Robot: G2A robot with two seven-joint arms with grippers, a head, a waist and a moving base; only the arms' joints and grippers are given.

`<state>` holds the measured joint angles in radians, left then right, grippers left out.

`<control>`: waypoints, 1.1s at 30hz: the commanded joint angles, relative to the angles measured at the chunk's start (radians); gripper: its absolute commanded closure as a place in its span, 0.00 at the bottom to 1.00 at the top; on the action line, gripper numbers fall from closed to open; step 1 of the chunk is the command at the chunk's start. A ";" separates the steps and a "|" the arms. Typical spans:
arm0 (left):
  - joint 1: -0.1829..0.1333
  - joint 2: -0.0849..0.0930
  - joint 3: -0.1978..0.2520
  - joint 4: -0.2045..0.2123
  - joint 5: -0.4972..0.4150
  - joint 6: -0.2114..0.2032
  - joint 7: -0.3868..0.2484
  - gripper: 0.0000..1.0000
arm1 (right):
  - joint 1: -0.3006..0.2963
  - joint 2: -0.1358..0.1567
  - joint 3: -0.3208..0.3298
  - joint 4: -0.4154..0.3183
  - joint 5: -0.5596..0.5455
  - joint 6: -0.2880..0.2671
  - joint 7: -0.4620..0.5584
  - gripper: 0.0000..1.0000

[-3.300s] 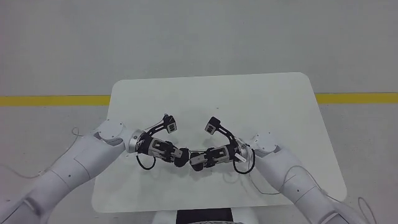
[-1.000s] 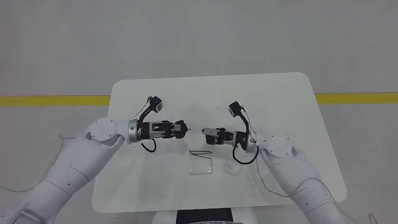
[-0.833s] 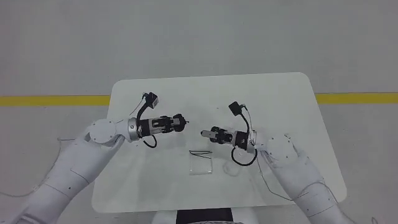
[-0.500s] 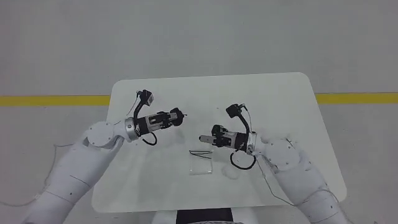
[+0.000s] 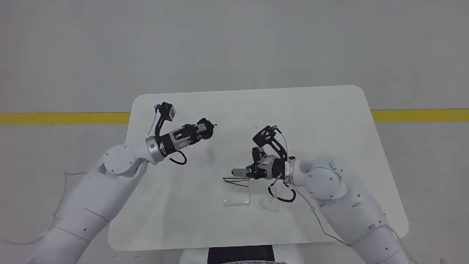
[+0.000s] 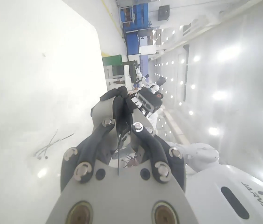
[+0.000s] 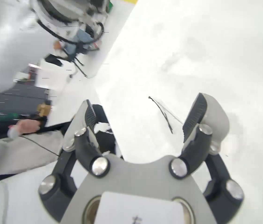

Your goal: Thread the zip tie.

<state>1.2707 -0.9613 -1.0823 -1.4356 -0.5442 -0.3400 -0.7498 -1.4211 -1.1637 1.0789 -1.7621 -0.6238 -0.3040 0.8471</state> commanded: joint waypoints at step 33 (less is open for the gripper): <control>0.029 -0.018 -0.072 0.027 -0.051 0.000 -0.001 1.00 | 0.172 0.015 -0.380 -0.166 -0.383 -0.036 0.370 0.00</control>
<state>1.2997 -0.9793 -1.1545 -1.4089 -0.5954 -0.3400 -0.7503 -1.2476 -1.1488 0.6969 -1.9275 -1.0087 -0.3400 1.2196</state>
